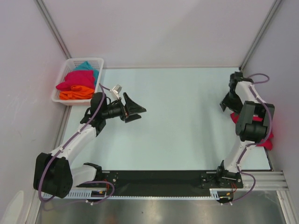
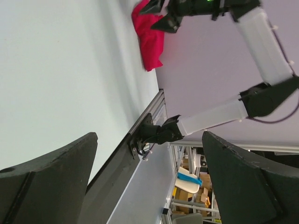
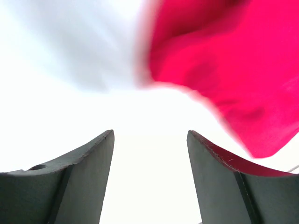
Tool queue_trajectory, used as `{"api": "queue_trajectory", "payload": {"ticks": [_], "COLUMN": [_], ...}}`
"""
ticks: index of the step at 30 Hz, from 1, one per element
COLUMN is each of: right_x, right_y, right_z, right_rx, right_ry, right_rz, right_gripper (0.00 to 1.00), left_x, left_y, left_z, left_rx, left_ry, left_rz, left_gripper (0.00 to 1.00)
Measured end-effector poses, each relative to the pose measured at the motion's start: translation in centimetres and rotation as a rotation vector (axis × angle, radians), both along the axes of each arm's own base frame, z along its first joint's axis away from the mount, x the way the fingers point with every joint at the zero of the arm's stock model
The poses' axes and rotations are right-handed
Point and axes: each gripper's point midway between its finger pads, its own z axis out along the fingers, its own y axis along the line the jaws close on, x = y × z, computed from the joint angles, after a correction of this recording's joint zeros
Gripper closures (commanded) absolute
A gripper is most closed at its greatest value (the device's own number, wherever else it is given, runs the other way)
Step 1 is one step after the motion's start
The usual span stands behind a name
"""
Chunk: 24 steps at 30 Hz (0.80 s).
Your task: Fold and stack the t-shirts
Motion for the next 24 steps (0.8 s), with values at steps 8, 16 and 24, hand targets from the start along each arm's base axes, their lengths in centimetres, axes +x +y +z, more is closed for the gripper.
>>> {"api": "queue_trajectory", "payload": {"ticks": [8, 16, 24], "right_x": [6.8, 1.5, -6.7], "right_y": [17.6, 33.4, 34.9], "right_z": [13.9, 21.1, 16.1], "right_rx": [-0.032, 0.177, 0.372], "right_ry": [-0.421, -0.624, -0.687], "right_rz": [0.424, 0.758, 0.825], "right_gripper": [0.27, 0.19, 0.0], "left_x": [0.1, 1.0, -0.8], "left_y": [0.8, 2.4, 4.5], "left_z": [-2.3, -0.7, 2.9], "left_rx": [0.106, 0.234, 0.277], "left_ry": [0.027, -0.081, -0.258], "left_rz": [0.034, 0.07, 0.153], "left_gripper": [0.0, 0.0, 0.0]}}
